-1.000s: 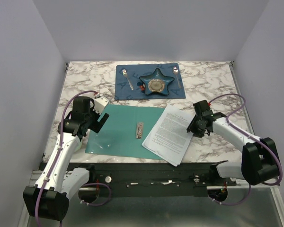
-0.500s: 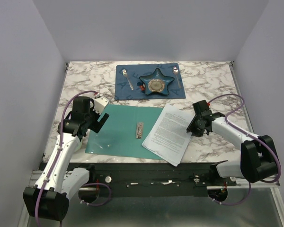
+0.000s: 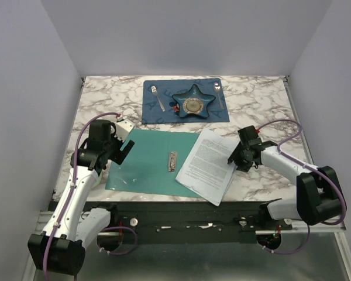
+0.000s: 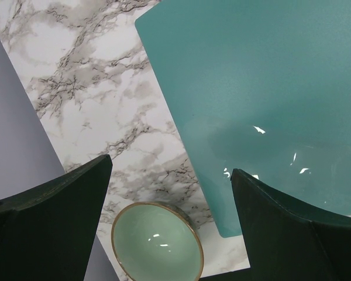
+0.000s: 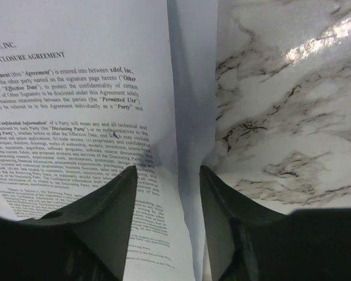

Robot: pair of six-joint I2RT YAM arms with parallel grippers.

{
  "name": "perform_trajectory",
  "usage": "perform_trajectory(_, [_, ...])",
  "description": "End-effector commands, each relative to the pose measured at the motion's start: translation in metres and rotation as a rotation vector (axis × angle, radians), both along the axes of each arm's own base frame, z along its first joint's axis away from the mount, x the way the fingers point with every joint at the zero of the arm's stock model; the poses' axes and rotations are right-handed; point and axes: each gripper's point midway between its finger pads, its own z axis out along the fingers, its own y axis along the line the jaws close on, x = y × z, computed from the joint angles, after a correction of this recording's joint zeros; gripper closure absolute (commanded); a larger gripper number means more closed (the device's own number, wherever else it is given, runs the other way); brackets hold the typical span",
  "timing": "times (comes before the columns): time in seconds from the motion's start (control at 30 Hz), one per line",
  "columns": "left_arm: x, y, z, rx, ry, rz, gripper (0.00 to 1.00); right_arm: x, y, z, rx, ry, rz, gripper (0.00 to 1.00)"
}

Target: Put the files into the folder

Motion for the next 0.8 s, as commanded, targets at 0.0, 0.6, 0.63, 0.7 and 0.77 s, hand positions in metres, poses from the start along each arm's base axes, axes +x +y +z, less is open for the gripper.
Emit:
perform_trajectory(0.0, [0.002,0.0,0.009,0.017,-0.028,-0.023,0.01,-0.009,0.0,-0.011,0.006,0.026,-0.016,0.42])
perform_trajectory(0.6, [0.0,0.002,0.014,0.026,-0.037,-0.025,0.01,-0.002,0.002,-0.003,0.024,-0.023,-0.02,0.8])
perform_trajectory(0.63, [-0.001,0.001,0.014,0.024,-0.037,-0.025,0.01,-0.002,0.002,-0.003,0.025,-0.024,-0.018,0.83])
perform_trajectory(0.7, [-0.001,0.001,0.014,0.024,-0.037,-0.025,0.01,-0.002,0.002,-0.001,0.028,-0.031,-0.019,0.91])
perform_trajectory(0.77, [-0.001,0.001,0.012,0.025,-0.034,-0.027,0.01,0.0,0.004,0.002,0.035,-0.042,-0.013,0.98])
